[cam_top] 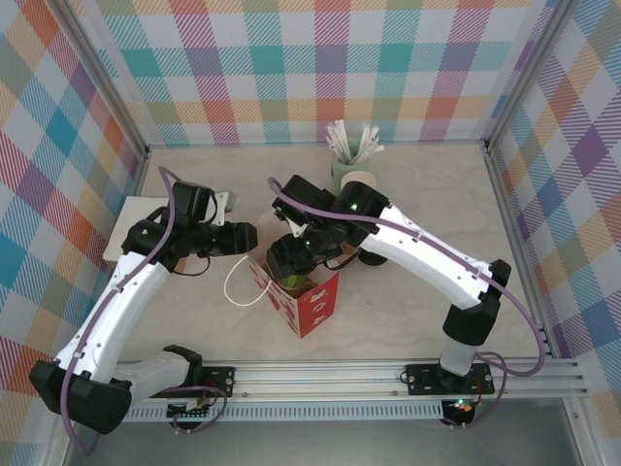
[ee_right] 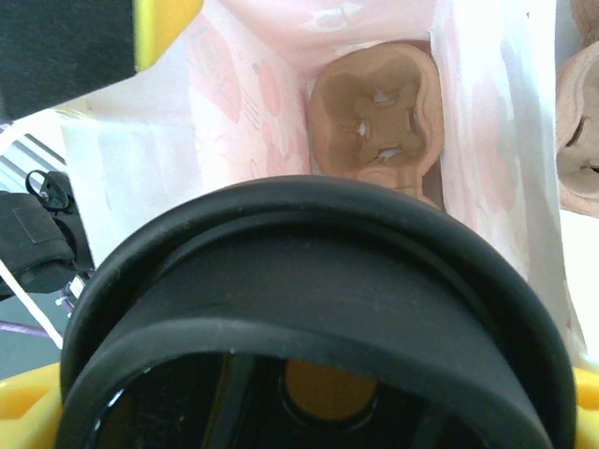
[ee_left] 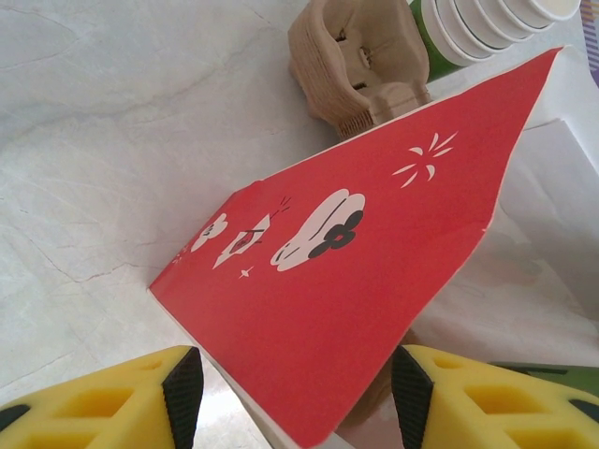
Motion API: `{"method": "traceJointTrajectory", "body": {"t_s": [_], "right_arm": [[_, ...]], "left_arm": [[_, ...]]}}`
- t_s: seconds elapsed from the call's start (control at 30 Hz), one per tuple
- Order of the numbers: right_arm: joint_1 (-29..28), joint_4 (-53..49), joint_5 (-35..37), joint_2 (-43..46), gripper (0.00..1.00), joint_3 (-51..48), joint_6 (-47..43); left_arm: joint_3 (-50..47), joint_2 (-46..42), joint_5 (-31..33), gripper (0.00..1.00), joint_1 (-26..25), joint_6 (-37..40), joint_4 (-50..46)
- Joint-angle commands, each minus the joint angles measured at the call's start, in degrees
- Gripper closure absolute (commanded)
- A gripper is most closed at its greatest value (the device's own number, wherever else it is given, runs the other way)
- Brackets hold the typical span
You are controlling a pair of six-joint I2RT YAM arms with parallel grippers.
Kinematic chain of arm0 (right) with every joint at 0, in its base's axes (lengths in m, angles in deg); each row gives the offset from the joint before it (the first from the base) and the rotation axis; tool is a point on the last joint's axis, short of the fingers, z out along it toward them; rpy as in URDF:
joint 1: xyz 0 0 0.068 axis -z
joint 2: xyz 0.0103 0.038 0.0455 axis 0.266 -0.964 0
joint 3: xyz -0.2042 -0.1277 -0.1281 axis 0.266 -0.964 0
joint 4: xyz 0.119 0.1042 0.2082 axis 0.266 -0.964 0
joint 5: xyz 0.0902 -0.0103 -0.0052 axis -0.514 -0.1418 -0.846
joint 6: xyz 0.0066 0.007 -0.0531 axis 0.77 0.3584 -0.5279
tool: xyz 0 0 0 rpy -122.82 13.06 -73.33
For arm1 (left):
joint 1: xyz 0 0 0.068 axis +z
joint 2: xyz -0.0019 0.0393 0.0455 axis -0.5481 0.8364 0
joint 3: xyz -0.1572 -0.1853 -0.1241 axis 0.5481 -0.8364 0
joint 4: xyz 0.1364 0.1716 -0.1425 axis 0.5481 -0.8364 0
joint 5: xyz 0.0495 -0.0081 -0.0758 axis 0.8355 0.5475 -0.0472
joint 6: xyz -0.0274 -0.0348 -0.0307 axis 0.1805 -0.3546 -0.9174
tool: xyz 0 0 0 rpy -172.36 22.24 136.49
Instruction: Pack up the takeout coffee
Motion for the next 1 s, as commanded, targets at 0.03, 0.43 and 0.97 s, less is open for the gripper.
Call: {"method": "traceJointTrajectory", "body": {"t_s": [0.03,0.43,0.97], "right_arm": [[0.5,-2.2,0.4,0.1,0.18,-0.9,1.0],[0.8,-4.5,-0.5,-3.5,0.18,-0.7,-1.1],[1.2,-2.6,-2.6,-6.2,0.17,-2.1,-5.0]], "left_arm": [[-0.7,-1.1,0.2,0.43,0.6,1.1,0.2],[-0.5,-1.6,-1.7,0.44,0.6,1.3,0.8],[-0.6,-1.8,-1.8,0.45,0.6,1.2,0.9]]}}
